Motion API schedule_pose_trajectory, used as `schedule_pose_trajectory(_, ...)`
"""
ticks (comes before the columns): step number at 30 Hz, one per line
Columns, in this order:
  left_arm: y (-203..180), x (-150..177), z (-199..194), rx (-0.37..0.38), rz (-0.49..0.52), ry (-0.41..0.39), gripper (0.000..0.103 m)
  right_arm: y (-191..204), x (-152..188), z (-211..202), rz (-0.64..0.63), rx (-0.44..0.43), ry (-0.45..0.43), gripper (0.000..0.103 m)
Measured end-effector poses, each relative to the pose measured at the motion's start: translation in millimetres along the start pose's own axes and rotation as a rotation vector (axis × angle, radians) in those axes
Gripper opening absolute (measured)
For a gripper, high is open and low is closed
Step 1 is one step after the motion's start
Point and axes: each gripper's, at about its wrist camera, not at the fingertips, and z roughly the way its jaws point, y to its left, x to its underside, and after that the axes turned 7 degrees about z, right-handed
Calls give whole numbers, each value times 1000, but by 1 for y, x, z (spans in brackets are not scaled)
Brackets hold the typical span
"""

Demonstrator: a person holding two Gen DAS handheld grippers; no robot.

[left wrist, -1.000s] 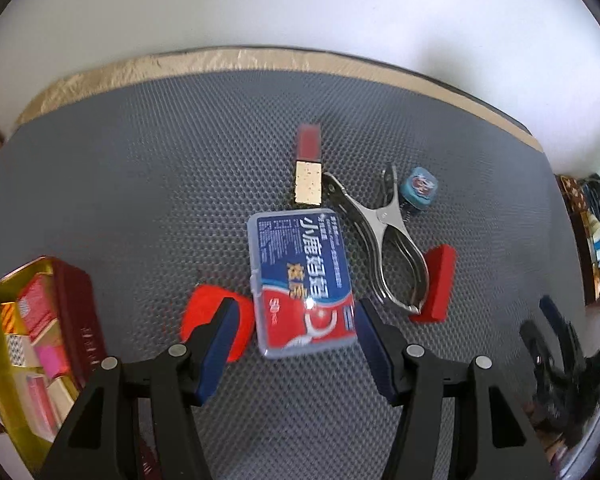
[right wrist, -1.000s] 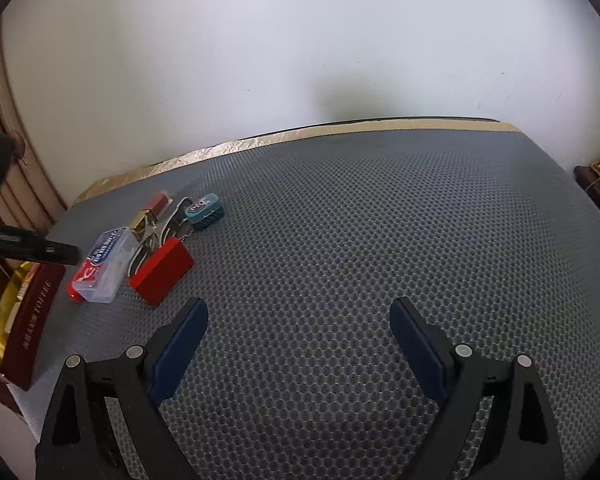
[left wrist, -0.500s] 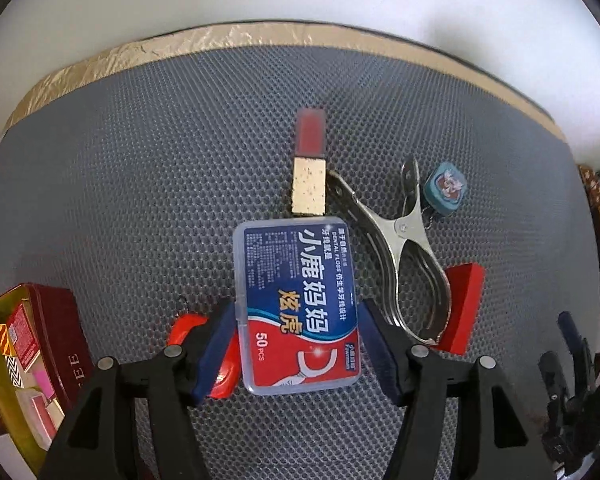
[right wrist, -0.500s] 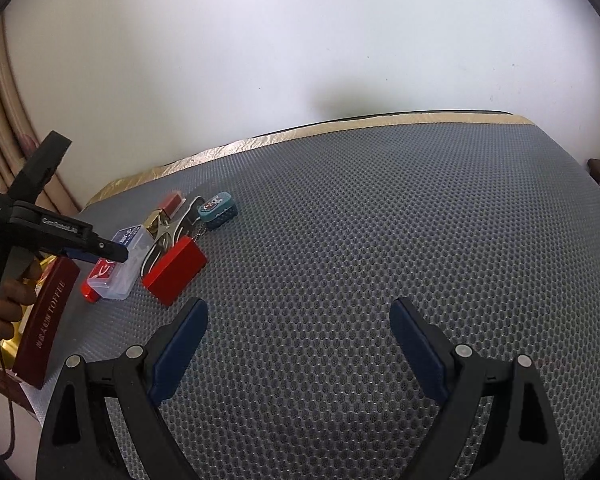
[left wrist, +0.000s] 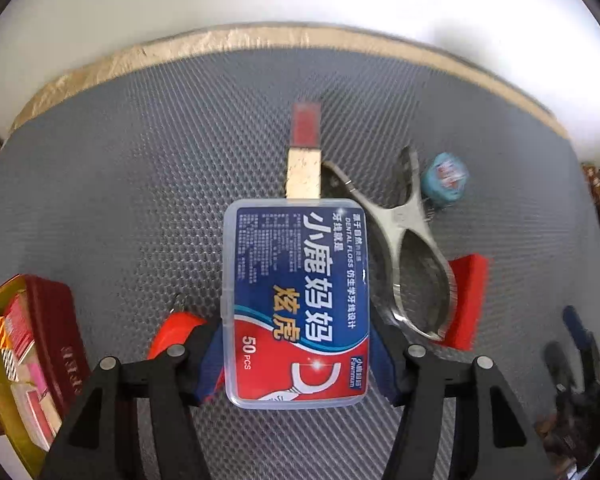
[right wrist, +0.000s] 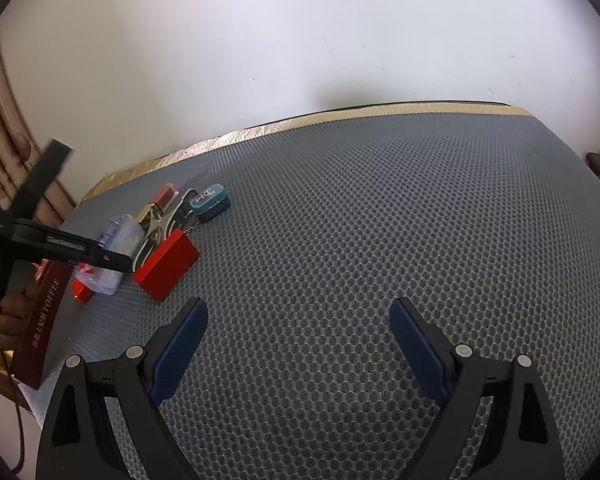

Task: Organize rigid objects
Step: 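Carry the floss box over the tin with left while right grasps red block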

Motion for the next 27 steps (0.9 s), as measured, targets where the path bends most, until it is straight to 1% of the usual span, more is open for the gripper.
schedule_pose_trajectory(2,-1,11,-21,15,-7,-48,62,0,0,2,-4,6,7,91)
schedule_pose_trajectory(4,1,26,-40,37,-22,-75,62,1,-1,4,-6,15,13,91)
schedule_pose_trajectory(8,12,60,-69,85,-78,-99,62,3,-2,10,-13,28,24,91)
schedule_pose_trajectory(12,37,99,-89,108,-144,-104,62,5,-3,15,-16,50,32,91)
schedule_pose_trajectory(13,52,109,-97,101,-172,-108,62,5,-3,16,-14,58,30,91)
schedule_pose_trajectory(14,59,121,-100,94,-189,-112,62,6,-4,16,-8,59,29,90)
schedule_pose_trajectory(15,67,128,-103,88,-205,-115,62,7,-7,16,7,31,35,83)
schedule_pose_trajectory(16,76,137,-107,81,-226,-118,62,8,-10,16,32,-25,60,75)
schedule_pose_trajectory(17,87,142,-106,71,-249,-120,62,12,-15,19,58,-67,96,74)
schedule_pose_trajectory(21,119,165,-111,49,-324,-125,62,47,-36,33,108,-197,202,73)
schedule_pose_trajectory(22,127,170,-111,41,-345,-131,62,57,-41,40,123,-215,242,73)
schedule_pose_trajectory(23,131,172,-110,34,-357,-135,62,65,-45,46,129,-218,269,73)
schedule_pose_trajectory(26,148,181,-111,34,-390,-145,62,82,-56,71,172,-174,344,72)
schedule_pose_trajectory(27,151,182,-110,38,-396,-147,62,85,-57,75,175,-158,349,69)
